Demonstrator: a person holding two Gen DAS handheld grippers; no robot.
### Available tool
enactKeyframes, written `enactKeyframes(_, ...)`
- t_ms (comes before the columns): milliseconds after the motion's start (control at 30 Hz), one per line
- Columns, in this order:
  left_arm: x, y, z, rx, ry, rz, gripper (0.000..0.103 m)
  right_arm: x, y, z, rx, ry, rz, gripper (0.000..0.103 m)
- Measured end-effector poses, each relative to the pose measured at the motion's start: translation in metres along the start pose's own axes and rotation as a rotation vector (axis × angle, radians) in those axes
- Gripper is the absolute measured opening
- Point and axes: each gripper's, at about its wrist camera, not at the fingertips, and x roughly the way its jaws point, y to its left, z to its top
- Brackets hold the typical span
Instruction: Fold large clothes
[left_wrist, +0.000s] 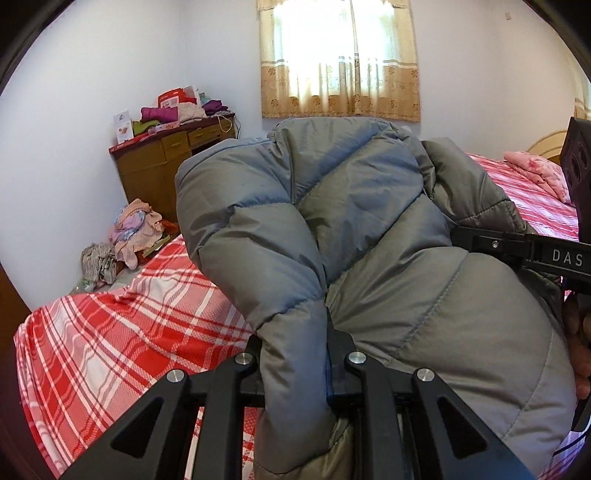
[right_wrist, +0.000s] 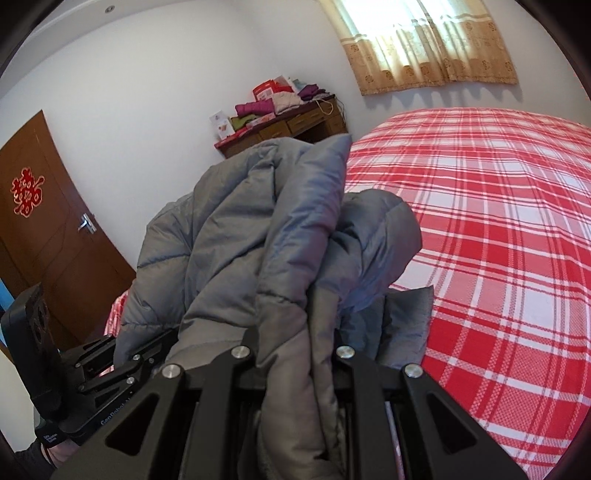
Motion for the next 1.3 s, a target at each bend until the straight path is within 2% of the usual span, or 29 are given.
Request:
enactKeyframes(533,0.012,0.014,-0.015,-0.015,0.026,0.0,0.021,0.02,-0.005,-0.008,0.027,0.058,-0.002,0.017)
enactKeyframes(633,0.016,0.016,-0.016,-0.026,0.038,0.003,0.029,0.023,-0.007,-0.012,0.032,0.073,-0.011,0.018)
enactKeyframes(700,0.018,0.017,-0.017,-0.036,0.045,0.01,0.038,0.025,-0.009,-0.015,0.035,0.082,-0.021,0.018)
enactKeyframes(933,0.027,0.022,-0.021,-0.054,0.058,0.035,0.056,0.03,-0.008,-0.024,0.025,0.098,-0.052,0.02)
enactKeyframes(1033,0.031,0.025,-0.022,-0.061,0.061,0.058,0.067,0.03,-0.008,-0.027,0.024,0.099,-0.063,0.022)
enactKeyframes(1067,0.031,0.027,-0.023,-0.062,0.06,0.07,0.074,0.03,-0.008,-0.028,0.021,0.098,-0.069,0.022)
enactKeyframes(1167,0.034,0.031,-0.025,-0.08,0.059,0.104,0.088,0.03,-0.006,-0.032,0.009,0.096,-0.094,0.027)
enactKeyframes(1300,0.039,0.036,-0.027,-0.108,0.066,0.106,0.092,0.032,-0.007,-0.036,0.02,0.088,-0.126,0.039)
